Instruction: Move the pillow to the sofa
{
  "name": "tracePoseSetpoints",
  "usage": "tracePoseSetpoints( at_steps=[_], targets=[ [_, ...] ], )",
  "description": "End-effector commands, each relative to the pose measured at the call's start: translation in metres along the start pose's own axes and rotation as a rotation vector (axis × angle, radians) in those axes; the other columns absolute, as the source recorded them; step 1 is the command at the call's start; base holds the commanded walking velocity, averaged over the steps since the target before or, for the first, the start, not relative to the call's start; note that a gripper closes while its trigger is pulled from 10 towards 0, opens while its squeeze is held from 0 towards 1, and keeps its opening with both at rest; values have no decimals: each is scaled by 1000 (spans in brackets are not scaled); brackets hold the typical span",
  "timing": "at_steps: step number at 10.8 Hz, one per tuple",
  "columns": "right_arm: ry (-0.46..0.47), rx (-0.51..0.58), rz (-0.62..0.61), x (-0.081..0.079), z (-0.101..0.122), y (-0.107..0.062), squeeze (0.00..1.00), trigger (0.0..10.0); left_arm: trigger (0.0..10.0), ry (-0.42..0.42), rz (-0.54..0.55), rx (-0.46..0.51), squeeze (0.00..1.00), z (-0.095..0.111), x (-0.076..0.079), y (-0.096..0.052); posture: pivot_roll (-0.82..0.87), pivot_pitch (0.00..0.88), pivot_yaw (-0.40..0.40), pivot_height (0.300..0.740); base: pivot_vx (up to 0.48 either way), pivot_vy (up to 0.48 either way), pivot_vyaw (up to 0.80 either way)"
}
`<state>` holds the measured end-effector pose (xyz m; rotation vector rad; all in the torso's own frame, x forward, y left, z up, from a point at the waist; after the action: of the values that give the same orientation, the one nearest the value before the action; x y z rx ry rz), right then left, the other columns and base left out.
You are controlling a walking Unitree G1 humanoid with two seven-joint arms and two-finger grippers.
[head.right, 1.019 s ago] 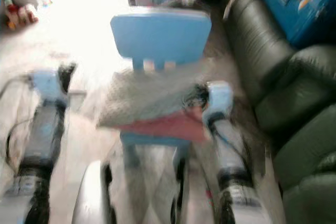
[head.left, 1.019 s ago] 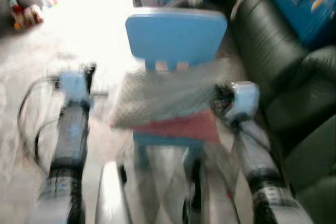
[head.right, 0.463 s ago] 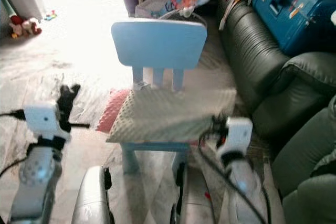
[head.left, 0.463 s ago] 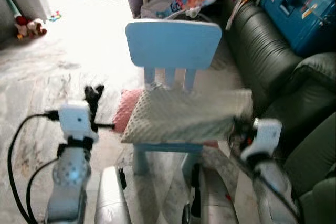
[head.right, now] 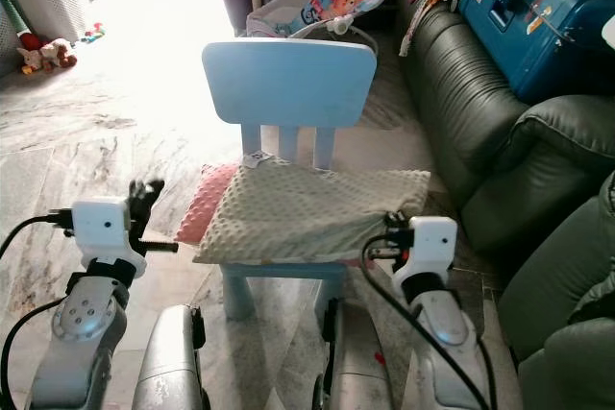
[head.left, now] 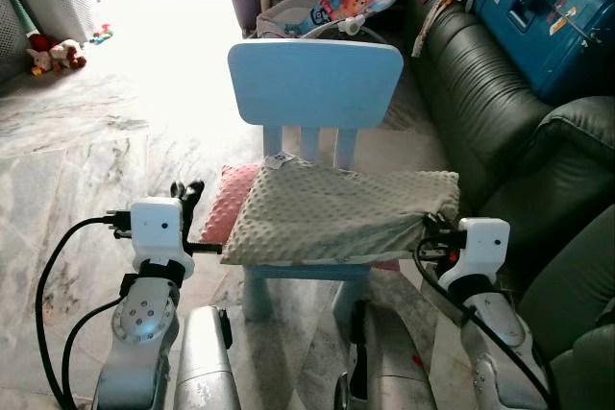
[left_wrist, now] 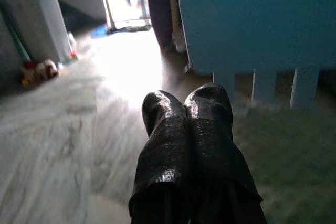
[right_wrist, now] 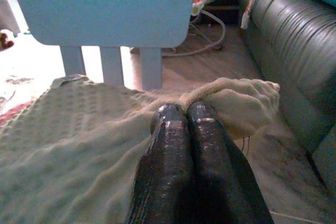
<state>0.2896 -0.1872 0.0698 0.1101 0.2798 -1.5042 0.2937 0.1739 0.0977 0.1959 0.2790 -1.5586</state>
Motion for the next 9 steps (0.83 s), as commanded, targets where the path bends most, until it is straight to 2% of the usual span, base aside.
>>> tracePoseSetpoints(
  at_steps=[1,3,4,6,7,8,9],
  targets=[
    [3,22,-17,4,8,2,0,0,10000,-12,-6,-68,0,-13,0,3,35,0,-34,562,0,0,0],
    [-1,-5,-2,2,5,1,0,0,10000,-66,-55,-169,0,-29,6,17,17,0,-35,562,0,0,0],
    [-5,-38,17,0,-1,1,0,0,10000,-64,-100,-174,0,-27,14,21,7,0,-32,562,0,0,0],
    [-4,-62,35,-2,-6,2,0,0,10000,-75,-140,-176,0,-26,23,18,9,0,-25,562,0,0,0],
    [2,-78,60,-8,-9,5,0,7882,10000,-81,-154,-180,0,-26,26,18,9,0,-26,562,0,0,0],
    [-4,-89,62,-11,-12,5,0,10000,10000,-92,-157,-188,0,-26,27,18,12,0,-28,562,0,0,0],
    [-5,-91,63,-11,-13,5,0,10000,10000,-93,-154,-185,0,-26,27,19,13,0,-28,562,0,0,0]
  ],
)
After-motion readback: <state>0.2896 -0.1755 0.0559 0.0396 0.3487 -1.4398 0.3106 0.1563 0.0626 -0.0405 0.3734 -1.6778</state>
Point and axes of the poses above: a point about 5 cm out from each wrist's last joint towards the gripper, its own y axis pointing out of the wrist towards the gripper, its own z axis along the axis of the wrist's last joint, x = y × z, the point moved 5 cm from there along y, pointing out of the wrist towards the gripper, and after that the axes turned 12 degrees about y, right-handed, at the moved point
